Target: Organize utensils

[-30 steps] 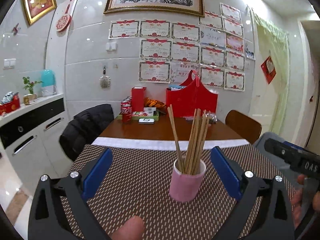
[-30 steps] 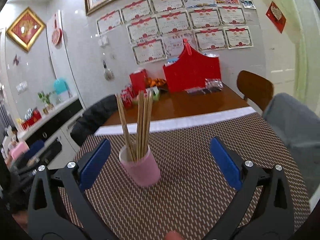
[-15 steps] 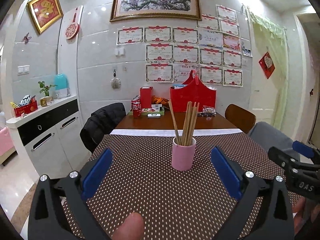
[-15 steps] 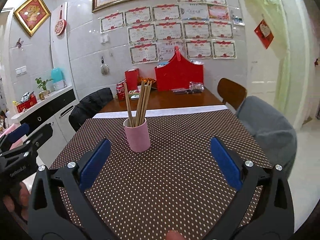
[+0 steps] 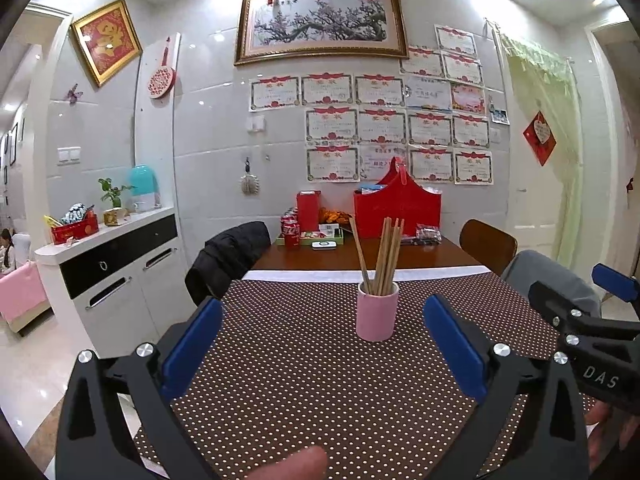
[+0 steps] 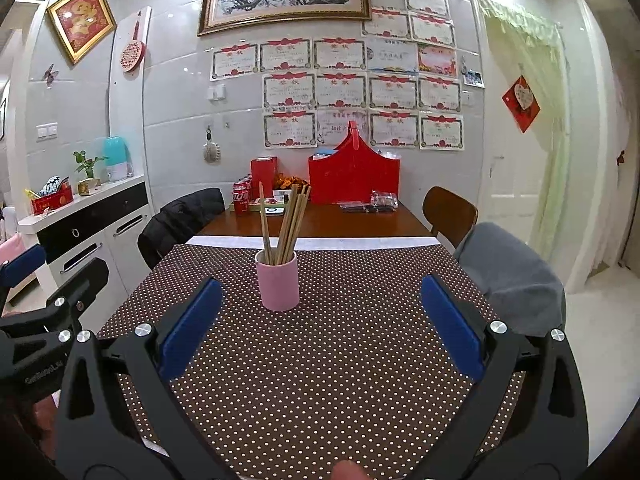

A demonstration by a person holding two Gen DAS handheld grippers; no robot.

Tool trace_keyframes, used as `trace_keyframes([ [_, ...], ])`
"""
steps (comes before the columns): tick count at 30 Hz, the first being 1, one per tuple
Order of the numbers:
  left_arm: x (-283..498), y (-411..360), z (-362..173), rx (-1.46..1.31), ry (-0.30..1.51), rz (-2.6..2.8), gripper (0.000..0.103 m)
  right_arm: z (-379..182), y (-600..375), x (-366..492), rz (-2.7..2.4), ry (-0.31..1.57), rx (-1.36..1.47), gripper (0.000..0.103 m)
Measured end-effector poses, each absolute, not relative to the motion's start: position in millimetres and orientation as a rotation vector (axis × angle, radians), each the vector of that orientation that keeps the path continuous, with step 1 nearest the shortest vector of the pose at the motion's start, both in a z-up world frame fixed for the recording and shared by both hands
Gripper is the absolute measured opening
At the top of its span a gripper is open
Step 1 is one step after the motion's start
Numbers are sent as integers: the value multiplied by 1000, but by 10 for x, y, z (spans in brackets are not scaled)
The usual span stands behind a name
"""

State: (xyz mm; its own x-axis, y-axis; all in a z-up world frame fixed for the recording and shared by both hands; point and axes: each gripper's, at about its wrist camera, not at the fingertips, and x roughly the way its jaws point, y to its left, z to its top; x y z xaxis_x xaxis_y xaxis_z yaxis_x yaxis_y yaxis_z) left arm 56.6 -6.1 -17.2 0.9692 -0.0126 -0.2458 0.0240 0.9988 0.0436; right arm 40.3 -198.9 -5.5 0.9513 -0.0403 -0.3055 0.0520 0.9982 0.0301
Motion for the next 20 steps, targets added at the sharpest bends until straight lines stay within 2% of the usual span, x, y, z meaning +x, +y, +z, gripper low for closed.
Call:
trace_keyframes([
  [20, 507, 19, -85, 10, 228, -22, 99, -33, -1924, 357, -34, 305, 43, 98],
])
